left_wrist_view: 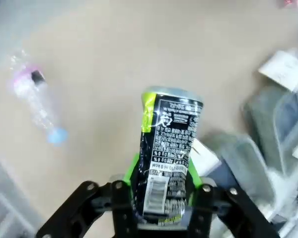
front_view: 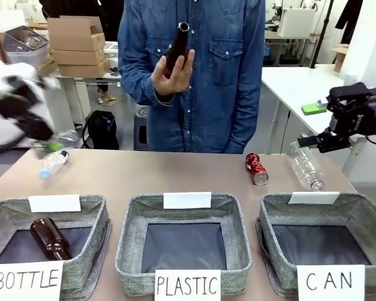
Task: Sort the can waste into the basket.
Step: Pick up the can waste from the table and place it in the right Fabric basket.
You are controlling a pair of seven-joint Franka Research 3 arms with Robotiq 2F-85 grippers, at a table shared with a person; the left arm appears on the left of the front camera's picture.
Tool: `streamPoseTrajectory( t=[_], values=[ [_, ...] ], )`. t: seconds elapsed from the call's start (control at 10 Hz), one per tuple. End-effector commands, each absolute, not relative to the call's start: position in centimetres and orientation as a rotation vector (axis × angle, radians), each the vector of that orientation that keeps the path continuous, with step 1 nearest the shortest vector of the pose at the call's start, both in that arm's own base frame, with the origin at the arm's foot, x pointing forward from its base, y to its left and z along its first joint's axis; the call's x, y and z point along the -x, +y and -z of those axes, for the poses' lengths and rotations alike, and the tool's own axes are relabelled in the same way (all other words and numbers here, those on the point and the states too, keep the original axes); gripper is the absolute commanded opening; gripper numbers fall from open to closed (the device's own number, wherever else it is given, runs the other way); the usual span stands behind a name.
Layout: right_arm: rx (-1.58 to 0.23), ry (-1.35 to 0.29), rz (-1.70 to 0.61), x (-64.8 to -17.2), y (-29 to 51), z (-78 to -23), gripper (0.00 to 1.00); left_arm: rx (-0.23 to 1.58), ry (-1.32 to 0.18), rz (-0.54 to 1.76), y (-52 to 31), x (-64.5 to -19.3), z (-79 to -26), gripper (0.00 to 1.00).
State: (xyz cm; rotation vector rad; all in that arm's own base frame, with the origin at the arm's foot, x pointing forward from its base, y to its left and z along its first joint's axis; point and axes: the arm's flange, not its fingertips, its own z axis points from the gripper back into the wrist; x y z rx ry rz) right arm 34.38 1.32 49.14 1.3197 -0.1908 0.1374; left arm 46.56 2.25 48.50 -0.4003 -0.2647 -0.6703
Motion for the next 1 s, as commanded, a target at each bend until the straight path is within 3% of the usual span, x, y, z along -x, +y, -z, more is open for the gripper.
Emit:
streamPoseTrajectory(
  t=[0.0,0.2,0.3,0.4,0.5,0.6,0.7,0.9],
  values=[
    [-1.343,-0.221,-0.154,-34.6,1.6,-49.1,1.00,0.653,-0.166,0.923,10.6,-38.7,-50.1,0.00],
    [-1.343,-0.221,-0.154,-34.6,1.6,-49.1,1.00,0.842,-0.213,1.191,12.1,-32.0,-51.3,0.00],
    [-1.343,-0.221,-0.154,-34.6,1.6,-49.1,1.00,1.047,-0.239,1.298,11.4,-28.6,-51.9,0.00],
    [-1.343,-0.221,-0.154,-34.6,1.6,-49.1,1.00,0.761,-0.315,1.058,11.4,-32.3,-51.7,0.00],
    [-1.343,-0.221,-0.154,-34.6,1.6,-49.1,1.00,0.761,-0.315,1.058,11.4,-32.3,-51.7,0.00],
    [-1.343,-0.221,-0.154,-34.6,1.6,-49.1,1.00,0.894,-0.323,1.183,12.5,-28.6,-51.9,0.40],
    [-1.343,-0.221,-0.154,-34.6,1.6,-49.1,1.00,1.052,-0.389,1.183,17.1,-29.3,-53.6,0.40],
    [-1.343,-0.221,-0.154,-34.6,1.6,-49.1,1.00,1.132,-0.703,1.056,27.3,-25.7,-57.9,0.40]
  ],
)
